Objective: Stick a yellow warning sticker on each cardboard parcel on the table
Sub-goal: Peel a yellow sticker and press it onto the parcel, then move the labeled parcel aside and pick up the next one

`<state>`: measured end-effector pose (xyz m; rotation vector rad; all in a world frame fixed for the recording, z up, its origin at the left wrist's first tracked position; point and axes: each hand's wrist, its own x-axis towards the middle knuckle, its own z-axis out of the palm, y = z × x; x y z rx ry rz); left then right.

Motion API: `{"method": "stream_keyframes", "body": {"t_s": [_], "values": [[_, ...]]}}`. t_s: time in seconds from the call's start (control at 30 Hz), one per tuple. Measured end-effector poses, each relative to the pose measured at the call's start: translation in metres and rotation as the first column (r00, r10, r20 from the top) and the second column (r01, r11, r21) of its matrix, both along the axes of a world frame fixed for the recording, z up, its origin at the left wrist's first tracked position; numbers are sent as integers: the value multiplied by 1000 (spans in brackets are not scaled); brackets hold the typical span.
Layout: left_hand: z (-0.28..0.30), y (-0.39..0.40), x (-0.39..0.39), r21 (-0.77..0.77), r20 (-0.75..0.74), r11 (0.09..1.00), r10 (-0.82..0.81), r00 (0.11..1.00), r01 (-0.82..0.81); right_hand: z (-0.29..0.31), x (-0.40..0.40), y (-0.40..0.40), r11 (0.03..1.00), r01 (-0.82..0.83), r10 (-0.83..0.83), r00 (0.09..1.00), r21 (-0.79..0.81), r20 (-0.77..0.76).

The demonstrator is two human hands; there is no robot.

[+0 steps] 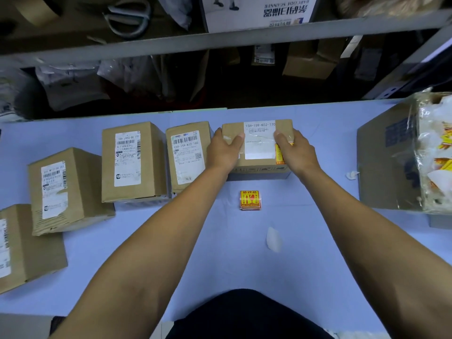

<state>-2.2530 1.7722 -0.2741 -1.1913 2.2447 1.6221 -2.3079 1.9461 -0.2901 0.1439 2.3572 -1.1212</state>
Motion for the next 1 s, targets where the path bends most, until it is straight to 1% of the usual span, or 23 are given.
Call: {"method": "stream_keyframes", "body": {"t_s": [0.07,0.17,0.23,0.27,0.3,0.33,0.4,0.47,0.5,0.53,0.6,0.73,0.87,0.93,1.0], "values": [[8,2,-3,-107,48,993,-53,997,58,6,2,0,996,-17,20,1000,93,-24],[25,1,-4,-154,81,979,-125,989,136,19,9,-2,981,-45,61,995,186,-77],[38,-2,3,-167,30,970,-177,984,179,31,16,-3,974,-49,83,986,223,-146],[45,-5,10,-190,-11,959,-214,977,208,37,21,-3,968,-65,113,975,243,-192],[51,-9,18,-245,-41,936,-272,961,254,42,26,-3,957,-95,163,958,274,-238],[56,-15,27,-331,-38,889,-348,937,317,48,32,-3,941,-131,221,936,311,-273],[63,-31,47,-519,58,734,-480,875,437,58,44,-7,916,-188,313,888,353,-337],[66,-49,67,-642,199,574,-516,833,508,66,58,-15,898,-238,383,837,369,-392],[66,-58,78,-671,258,516,-510,820,532,68,65,-22,885,-265,418,816,384,-399],[65,-66,90,-686,305,474,-500,811,551,70,73,-29,868,-295,455,795,400,-401],[61,-79,113,-692,373,425,-483,793,584,71,90,-45,830,-360,530,746,427,-402],[49,-98,149,-670,447,395,-461,767,628,68,121,-75,764,-459,639,634,453,-435],[35,-109,163,-647,498,337,-491,714,684,57,135,-101,672,-543,736,567,504,-370],[28,-112,163,-639,507,311,-518,689,704,52,138,-109,624,-575,779,516,529,-358],[21,-115,158,-628,536,256,-542,647,735,45,140,-114,558,-590,827,457,584,-329]]}}
